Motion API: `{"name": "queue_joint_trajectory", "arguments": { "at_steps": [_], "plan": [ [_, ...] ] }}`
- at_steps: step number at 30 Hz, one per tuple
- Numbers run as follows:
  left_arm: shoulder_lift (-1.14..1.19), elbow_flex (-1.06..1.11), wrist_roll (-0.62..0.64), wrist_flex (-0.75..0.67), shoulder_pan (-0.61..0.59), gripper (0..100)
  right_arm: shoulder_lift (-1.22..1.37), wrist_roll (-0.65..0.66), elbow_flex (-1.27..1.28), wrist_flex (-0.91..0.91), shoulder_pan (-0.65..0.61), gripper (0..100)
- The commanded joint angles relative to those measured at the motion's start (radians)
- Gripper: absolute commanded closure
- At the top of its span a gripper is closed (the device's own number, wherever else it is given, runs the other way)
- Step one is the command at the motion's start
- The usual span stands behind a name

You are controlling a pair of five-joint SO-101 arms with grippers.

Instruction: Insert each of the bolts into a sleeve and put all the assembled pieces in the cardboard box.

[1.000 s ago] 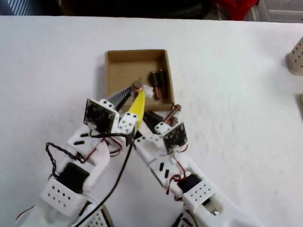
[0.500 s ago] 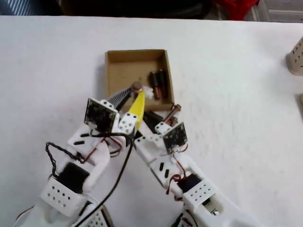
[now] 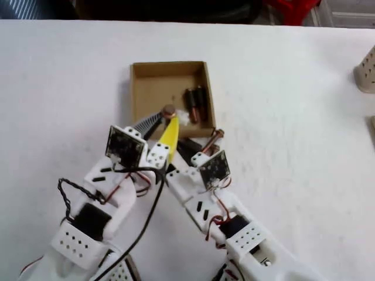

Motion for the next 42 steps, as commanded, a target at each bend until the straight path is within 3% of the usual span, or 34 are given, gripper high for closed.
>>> {"name": "queue_joint_trajectory", "arguments": {
  "at_steps": [1,25,31,42],
  "plan": [
    [0.016,0.0,-0.005,-0.008,-0.001,98,-0.021,-0.009,0.006,-0.013,0.016,98.2],
    [0.018,-0.051,-0.005,-0.008,-0.001,98,-0.03,0.028,0.006,-0.015,0.038,98.2],
    [0.031,-0.117,-0.005,0.074,0.013,98,-0.03,0.028,0.006,-0.015,0.038,98.2],
    [0.145,-0.121,-0.006,0.014,0.018,98,-0.03,0.026,0.006,-0.013,0.042,98.2]
  ]
}}
